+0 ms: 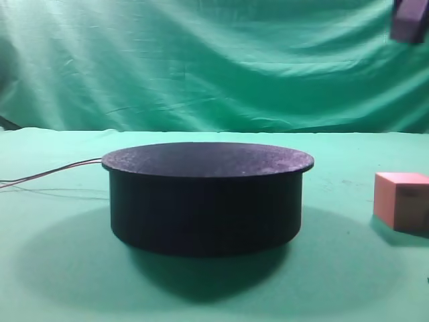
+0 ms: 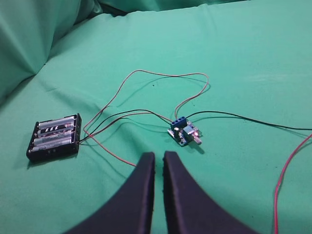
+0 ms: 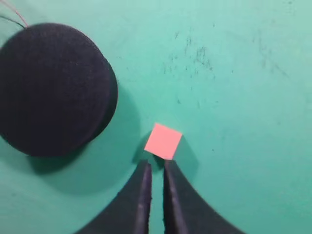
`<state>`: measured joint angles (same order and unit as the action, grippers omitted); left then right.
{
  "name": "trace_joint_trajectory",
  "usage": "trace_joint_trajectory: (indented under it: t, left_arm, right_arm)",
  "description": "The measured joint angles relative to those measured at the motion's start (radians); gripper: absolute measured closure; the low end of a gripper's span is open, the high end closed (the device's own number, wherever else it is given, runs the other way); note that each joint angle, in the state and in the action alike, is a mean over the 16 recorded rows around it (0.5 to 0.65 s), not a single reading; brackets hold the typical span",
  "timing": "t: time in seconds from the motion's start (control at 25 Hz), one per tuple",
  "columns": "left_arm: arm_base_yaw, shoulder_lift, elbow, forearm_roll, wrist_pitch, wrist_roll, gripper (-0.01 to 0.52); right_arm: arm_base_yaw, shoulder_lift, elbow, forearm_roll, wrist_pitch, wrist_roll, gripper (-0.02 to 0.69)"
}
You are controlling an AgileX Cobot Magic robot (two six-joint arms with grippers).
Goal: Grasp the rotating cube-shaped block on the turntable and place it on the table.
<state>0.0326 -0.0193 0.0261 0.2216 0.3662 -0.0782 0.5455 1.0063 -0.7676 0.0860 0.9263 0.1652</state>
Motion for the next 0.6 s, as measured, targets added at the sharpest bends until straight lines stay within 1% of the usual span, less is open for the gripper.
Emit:
trace_joint_trajectory:
  t: [0.08,0.24,0.44,0.6]
  left_arm:
    - [0.000,0.000,0.000,0.000,0.000,0.000,0.514]
    - [0.000,0.000,0.000,0.000,0.000,0.000,0.514]
    - [0.000,0.000,0.000,0.000,0.000,0.000,0.514]
    - [0.000,0.000,0.000,0.000,0.000,0.000,0.514]
  right_arm:
    - [0.000,-0.051,0.017,-0.004,0.002,0.005,0.653]
    - [0.000,-0.124,0.048,-0.014,0.000,-0.014,0.665]
    - [-0.007,-0.175,0.063,-0.035,-0.021,-0.087,0.665]
    - [-0.054,-0.210,0.085,-0.039,-0.070,-0.171,0.665]
